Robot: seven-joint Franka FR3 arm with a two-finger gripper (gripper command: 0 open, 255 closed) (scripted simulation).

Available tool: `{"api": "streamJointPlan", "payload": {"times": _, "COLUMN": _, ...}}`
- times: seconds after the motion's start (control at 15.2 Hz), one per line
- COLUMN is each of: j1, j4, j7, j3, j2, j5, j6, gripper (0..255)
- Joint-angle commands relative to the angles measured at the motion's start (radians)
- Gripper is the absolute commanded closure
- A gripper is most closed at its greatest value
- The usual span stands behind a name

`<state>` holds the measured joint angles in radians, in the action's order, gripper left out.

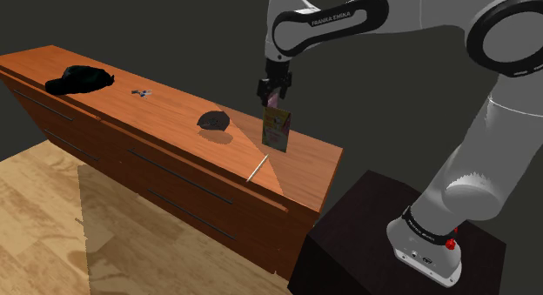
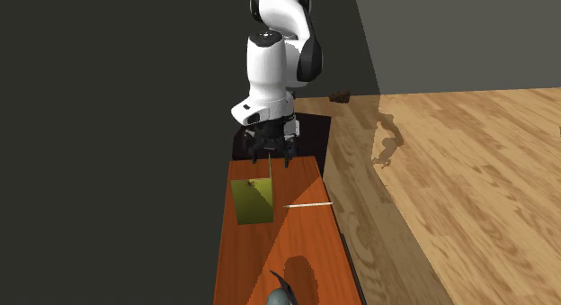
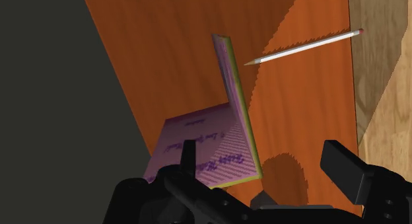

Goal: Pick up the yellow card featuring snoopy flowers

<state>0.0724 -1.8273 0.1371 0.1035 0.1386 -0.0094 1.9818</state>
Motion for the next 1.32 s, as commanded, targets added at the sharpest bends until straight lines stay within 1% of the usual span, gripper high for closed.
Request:
{"api": "streamJointPlan", "payload": {"times": 0.0, "j1": 0.009, "j4": 0.081, "j7": 0.014, "j3": 0.003, "j2": 0.084, "j5": -0.017, "j6": -0.002, "gripper": 0}}
{"api": "streamJointPlan", "payload": {"times": 0.46, "j1": 0.01, "j4": 0.021, "j7": 0.016, "j3": 0.001, "j2": 0.111, "j5": -0.021, "j6": 0.084, "gripper": 0}}
{"api": "streamJointPlan", "payload": {"times": 0.59, "j1": 0.01, "j4": 0.017, "j7": 0.017, "j3": 0.001, "j2": 0.114, "j5": -0.021, "j6": 0.091, "gripper": 0}}
{"api": "streamJointPlan", "payload": {"times": 0.66, "j1": 0.009, "j4": 0.014, "j7": 0.016, "j3": 0.001, "j2": 0.111, "j5": -0.021, "j6": 0.091, "gripper": 255}}
{"api": "streamJointPlan", "payload": {"times": 1.25, "j1": 0.01, "j4": 0.017, "j7": 0.017, "j3": 0.001, "j2": 0.114, "j5": -0.021, "j6": 0.091, "gripper": 255}}
